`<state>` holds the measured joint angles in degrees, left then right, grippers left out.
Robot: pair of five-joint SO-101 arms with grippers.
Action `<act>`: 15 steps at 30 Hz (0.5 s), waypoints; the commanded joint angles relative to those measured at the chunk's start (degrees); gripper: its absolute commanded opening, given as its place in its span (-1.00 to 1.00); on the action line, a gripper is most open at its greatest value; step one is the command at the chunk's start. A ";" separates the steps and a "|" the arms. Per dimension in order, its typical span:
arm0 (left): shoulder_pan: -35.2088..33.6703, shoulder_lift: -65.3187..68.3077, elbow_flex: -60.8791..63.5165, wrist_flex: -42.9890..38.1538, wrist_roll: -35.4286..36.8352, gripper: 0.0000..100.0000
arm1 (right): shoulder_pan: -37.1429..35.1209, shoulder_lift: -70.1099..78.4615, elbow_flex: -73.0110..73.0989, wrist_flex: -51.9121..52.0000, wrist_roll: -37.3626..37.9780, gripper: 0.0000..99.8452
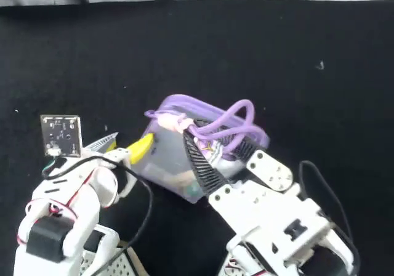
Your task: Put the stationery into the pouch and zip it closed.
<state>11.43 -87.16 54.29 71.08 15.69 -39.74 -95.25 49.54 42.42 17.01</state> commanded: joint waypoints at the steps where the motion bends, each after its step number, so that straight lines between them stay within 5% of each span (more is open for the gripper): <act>1: 0.40 -0.09 4.97 -6.15 -0.44 -0.51 | 0.53 -0.04 -1.27 0.00 0.18 -0.98; 7: 3.82 -0.18 6.55 -8.26 -4.66 -0.51 | 0.70 -0.04 -1.63 1.58 0.53 -0.98; 15: 4.26 -0.18 -9.45 4.48 -16.70 -0.51 | 0.44 -0.13 -3.03 4.04 0.26 -0.98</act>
<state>15.12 -87.08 55.16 70.99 3.38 -39.65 -95.87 49.45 44.44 17.01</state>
